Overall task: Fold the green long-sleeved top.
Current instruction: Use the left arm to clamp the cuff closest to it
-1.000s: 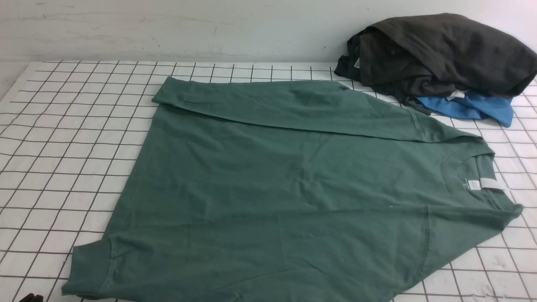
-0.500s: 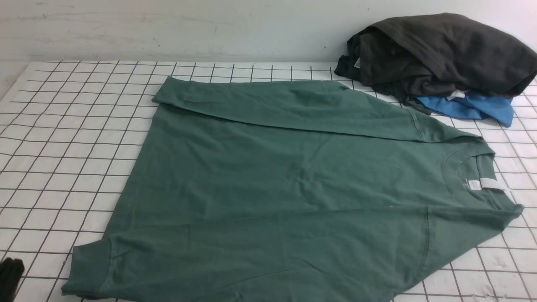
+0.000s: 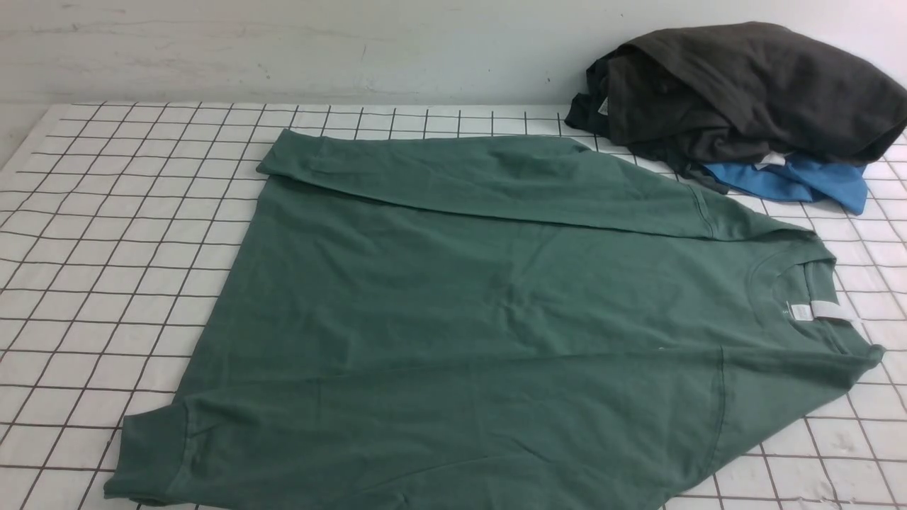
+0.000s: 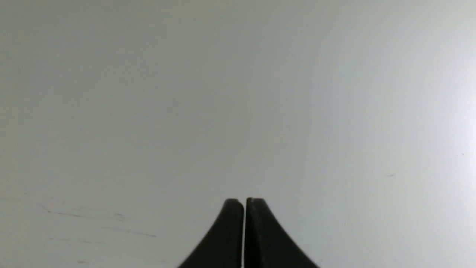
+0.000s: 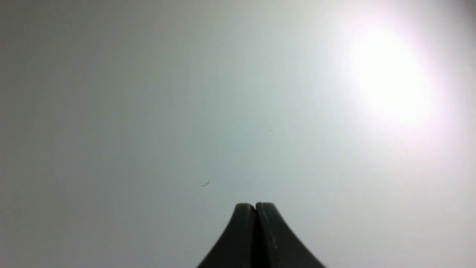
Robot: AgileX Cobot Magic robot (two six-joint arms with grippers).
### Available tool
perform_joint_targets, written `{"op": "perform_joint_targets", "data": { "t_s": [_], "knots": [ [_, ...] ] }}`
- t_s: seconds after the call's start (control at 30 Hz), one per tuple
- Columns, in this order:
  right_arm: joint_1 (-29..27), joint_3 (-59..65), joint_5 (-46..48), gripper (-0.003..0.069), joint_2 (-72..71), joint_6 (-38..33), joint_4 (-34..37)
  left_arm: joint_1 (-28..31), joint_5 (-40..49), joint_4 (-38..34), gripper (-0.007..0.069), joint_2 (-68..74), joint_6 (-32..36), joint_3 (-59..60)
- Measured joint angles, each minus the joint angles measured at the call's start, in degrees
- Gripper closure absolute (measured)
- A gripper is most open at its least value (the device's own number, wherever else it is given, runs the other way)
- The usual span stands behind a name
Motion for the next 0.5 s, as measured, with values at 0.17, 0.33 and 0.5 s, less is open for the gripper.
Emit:
{"op": "perform_joint_targets", "data": {
  "t_s": [0.17, 0.33, 0.5],
  "knots": [
    [0.0, -11.83, 12.2, 0.0672, 10.56, 0.07, -11.33, 0.0, 11.79, -0.06, 0.0631, 15.44, 5.42, -18.57],
    [0.0, -23.58, 30.63, 0.0672, 22.71, 0.52, -18.19, 0.0, 32.04, -0.18, 0.0631, 33.17, 9.15, -31.13],
    [1.29, -33.44, 57.15, 0.0672, 38.9, -1.85, -15.11, 0.0, 58.36, -0.24, 0.0631, 53.91, 9.38, -39.14]
  ]
}}
